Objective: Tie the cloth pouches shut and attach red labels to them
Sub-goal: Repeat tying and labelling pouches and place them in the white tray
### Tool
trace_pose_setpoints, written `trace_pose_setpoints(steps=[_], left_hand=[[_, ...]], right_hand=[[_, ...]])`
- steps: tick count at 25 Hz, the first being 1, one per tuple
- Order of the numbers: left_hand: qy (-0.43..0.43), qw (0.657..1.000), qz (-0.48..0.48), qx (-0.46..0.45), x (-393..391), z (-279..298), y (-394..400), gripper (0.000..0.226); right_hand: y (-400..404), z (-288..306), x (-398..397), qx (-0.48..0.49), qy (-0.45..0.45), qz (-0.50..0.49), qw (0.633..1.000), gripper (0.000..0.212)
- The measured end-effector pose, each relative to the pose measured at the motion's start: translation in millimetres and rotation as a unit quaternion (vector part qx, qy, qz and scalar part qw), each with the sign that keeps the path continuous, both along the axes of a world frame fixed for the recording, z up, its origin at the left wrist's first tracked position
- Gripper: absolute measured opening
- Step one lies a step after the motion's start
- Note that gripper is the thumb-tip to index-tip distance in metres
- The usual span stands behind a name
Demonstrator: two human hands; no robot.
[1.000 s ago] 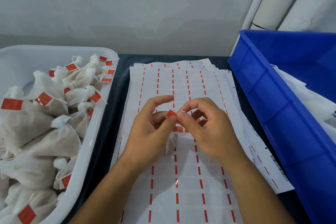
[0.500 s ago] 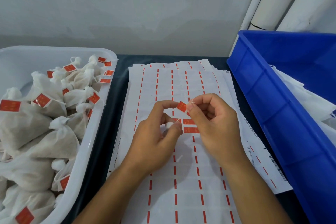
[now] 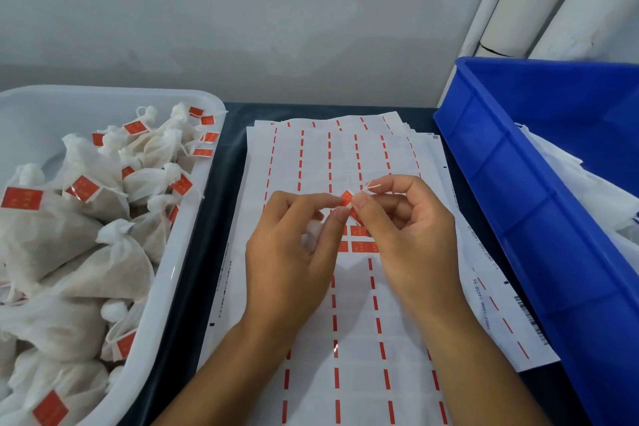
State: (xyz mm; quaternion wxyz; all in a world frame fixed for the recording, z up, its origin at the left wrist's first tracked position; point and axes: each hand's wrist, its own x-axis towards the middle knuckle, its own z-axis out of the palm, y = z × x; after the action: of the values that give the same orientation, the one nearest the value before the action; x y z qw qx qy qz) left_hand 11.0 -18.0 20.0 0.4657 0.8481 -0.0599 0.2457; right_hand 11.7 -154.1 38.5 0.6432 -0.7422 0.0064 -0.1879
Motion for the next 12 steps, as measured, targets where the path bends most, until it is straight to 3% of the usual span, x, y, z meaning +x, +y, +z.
trace_pose_setpoints(steps=[6,12], left_hand=[[-0.044,0.999,-0.003,0.000,0.8,-3.2,4.1,0.022],[-0.023,1.000,-0.008,-0.017,1.5,-2.9,2.6,0.015]], right_hand=[[1.3,0.0,-1.1,0.001,-0.013,0.011,1.000,0.017],[-2.1,-2.0,0.6,-0.036,-0.004,0.020,0.999,0.022]])
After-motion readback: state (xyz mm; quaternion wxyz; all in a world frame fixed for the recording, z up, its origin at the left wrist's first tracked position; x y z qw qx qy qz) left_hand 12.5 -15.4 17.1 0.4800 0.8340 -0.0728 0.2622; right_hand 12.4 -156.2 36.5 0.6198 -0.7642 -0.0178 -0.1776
